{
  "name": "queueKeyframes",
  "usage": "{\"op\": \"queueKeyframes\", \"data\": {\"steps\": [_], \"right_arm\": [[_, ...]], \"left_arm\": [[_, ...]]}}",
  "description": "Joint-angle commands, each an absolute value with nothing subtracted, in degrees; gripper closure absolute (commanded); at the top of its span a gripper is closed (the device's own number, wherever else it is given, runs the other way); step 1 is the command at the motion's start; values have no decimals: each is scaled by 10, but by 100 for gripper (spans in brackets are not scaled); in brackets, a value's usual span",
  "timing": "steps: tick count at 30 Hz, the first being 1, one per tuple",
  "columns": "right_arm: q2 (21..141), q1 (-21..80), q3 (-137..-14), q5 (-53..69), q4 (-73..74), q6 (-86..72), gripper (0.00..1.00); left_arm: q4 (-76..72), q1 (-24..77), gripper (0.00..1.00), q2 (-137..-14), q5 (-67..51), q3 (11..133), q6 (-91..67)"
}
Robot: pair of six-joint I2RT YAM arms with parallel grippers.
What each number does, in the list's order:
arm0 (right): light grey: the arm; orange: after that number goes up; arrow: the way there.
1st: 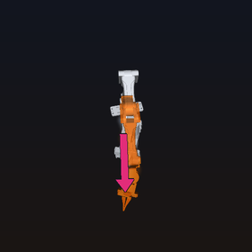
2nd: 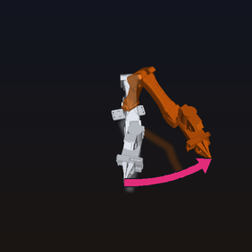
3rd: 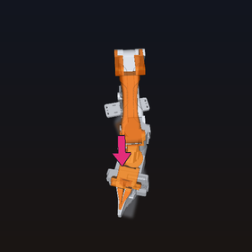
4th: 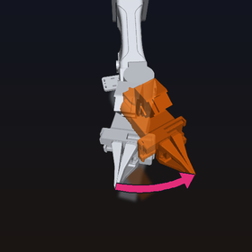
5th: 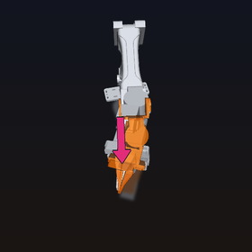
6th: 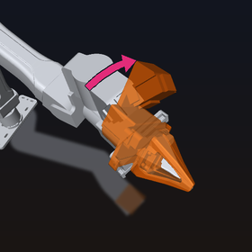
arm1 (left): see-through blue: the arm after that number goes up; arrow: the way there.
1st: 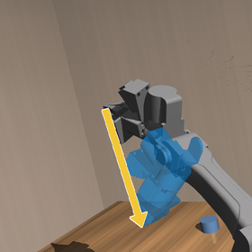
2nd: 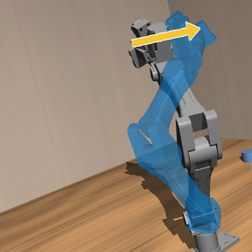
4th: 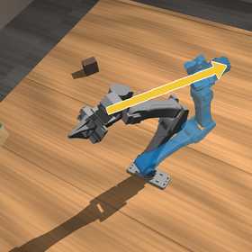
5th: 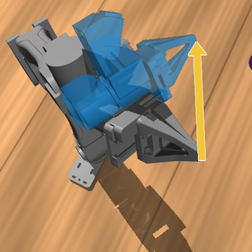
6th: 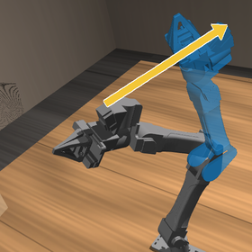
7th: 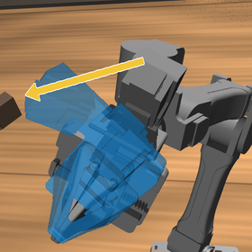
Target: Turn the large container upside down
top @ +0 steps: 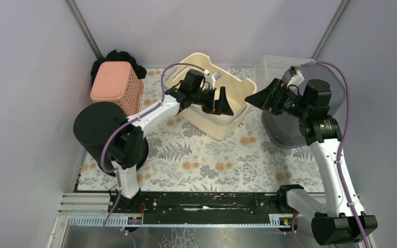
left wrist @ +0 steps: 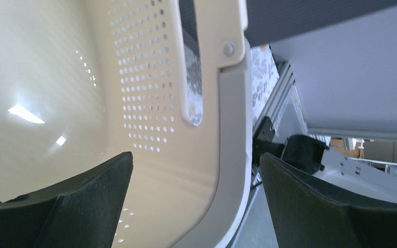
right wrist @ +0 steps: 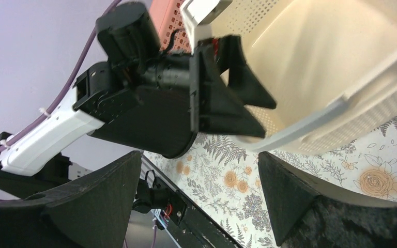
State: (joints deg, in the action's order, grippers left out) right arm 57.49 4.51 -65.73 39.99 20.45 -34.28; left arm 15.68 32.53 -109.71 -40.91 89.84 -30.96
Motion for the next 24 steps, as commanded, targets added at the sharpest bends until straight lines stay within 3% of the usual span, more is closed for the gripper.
{"op": "queueKeyframes", "data": {"steps": [1, 6, 12, 18, 24], "right_arm": [[561, 50, -689, 406, 201, -333, 10], [564, 51, -688, 409, 205, -328, 10], [598, 87, -728, 367, 263, -283, 11], [666, 148, -809, 283, 334, -235, 11], [776, 295, -913, 172, 400, -196, 13]], "left_arm": [[136, 339, 0, -1006, -418, 801, -300], [135, 346, 0, -887, -377, 681, -298], [221, 345, 0, -780, -265, 722, -270], [210, 344, 0, -675, -151, 751, -275], [246, 344, 0, -557, -18, 760, -297]]}}
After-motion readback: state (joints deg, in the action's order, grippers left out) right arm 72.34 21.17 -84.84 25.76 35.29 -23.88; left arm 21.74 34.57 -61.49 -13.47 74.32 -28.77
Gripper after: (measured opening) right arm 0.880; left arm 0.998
